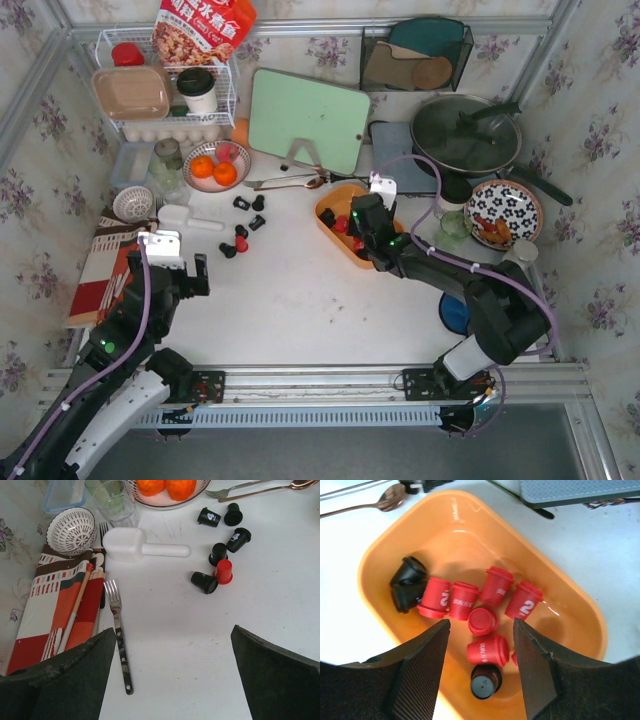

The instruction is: Mix the coffee capsules in the storage basket

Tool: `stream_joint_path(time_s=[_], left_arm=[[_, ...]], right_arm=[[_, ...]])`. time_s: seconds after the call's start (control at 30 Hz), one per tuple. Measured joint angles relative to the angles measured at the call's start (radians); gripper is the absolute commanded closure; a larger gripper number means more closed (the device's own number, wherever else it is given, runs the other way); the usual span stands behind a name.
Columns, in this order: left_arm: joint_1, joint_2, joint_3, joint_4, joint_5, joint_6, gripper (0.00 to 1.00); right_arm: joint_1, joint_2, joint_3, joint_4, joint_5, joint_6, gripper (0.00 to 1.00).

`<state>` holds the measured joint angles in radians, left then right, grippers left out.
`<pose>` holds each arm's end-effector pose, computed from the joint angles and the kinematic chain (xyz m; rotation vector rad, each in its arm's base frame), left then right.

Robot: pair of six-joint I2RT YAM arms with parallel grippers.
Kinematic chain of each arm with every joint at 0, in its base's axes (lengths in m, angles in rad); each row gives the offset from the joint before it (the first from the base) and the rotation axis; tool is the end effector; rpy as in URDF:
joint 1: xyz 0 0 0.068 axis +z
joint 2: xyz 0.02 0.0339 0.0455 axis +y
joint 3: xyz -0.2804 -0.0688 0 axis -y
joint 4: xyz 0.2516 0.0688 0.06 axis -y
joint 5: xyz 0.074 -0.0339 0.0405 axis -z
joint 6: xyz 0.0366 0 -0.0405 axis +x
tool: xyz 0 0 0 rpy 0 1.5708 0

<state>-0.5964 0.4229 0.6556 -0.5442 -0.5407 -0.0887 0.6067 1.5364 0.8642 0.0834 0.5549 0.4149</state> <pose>0.0897 -0.0381 0.3127 0.1003 1.8340 0.0294 0.2837 0.1734 0.2256 0.1138 2.0594 0.0264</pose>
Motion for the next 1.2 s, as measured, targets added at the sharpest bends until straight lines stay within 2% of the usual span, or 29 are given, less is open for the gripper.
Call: stream_joint_path(time_s=[0.27, 0.47, 0.93, 1.2], left_arm=[[0.007, 0.004, 0.0, 0.0, 0.01, 0.0, 0.01], [0.007, 0.004, 0.0, 0.0, 0.014, 0.0, 0.01], [0.01, -0.005, 0.0, 0.0, 0.015, -0.001, 0.0], [0.01, -0.014, 0.0, 0.0, 0.016, -0.005, 0.01]], right_arm=[[0.037, -0.019, 0.01, 0.025, -0.115, -0.04, 0.41], [0.095, 0.031, 0.058, 0.063, -0.175, -0.082, 0.41], [0.314, 0.404, 0.338, 0.196, -0.367, -0.195, 0.41], [0.351, 0.526, 0.37, 0.391, -0.369, -0.185, 0.41]])
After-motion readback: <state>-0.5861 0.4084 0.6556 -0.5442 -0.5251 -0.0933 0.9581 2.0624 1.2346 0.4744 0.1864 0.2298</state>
